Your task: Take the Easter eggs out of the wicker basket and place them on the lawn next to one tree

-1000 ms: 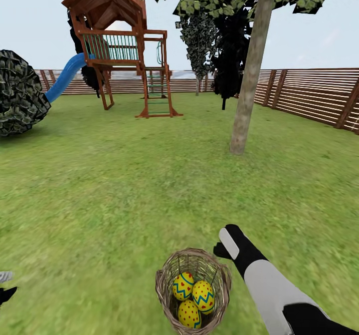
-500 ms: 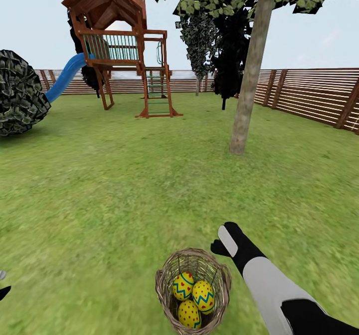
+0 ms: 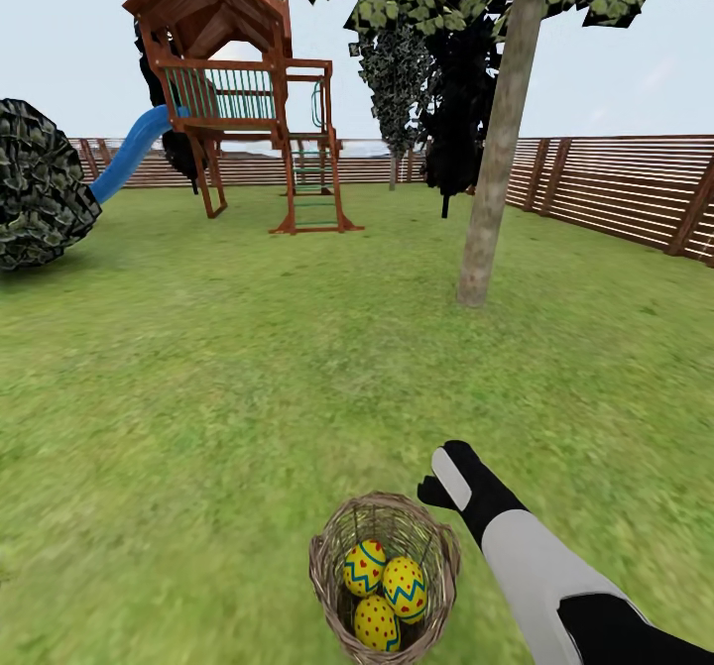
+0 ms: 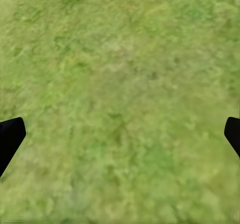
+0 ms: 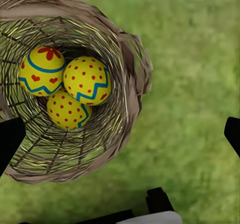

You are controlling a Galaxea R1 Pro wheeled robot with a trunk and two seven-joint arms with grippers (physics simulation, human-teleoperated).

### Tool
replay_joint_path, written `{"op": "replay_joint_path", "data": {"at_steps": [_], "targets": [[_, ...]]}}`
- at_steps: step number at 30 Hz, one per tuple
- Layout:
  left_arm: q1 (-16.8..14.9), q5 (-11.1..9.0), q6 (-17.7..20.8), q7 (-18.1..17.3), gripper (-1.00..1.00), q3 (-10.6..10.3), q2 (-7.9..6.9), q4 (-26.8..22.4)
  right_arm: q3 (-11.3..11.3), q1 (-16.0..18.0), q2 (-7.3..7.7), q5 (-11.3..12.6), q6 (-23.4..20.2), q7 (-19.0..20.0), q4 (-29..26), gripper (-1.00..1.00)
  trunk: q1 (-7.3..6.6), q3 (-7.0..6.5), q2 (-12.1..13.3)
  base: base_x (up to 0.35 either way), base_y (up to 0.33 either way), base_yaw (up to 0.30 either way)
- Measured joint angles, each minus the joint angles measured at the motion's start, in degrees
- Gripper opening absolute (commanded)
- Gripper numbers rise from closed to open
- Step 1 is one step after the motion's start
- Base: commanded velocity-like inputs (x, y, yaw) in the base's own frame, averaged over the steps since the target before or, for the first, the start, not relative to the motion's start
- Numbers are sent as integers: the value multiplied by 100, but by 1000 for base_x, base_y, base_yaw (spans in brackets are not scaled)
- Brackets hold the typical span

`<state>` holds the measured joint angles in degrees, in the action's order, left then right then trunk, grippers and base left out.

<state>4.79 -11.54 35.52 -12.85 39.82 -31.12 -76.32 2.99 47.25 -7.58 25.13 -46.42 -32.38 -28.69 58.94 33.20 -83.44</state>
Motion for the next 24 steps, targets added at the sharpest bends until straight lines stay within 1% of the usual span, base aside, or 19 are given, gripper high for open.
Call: {"op": "replay_joint_path", "data": {"at_steps": [7, 24], "targets": [[67, -3, 52, -2, 100, 96, 9, -86, 72, 0, -1, -6, 0, 2, 0, 100, 154, 126, -281, 0, 0, 0], [81, -7, 48, 2, 100, 120, 11, -103, 79, 0, 23, -3, 65, 2, 0, 100, 527, 431, -963, 0, 0, 0]]}}
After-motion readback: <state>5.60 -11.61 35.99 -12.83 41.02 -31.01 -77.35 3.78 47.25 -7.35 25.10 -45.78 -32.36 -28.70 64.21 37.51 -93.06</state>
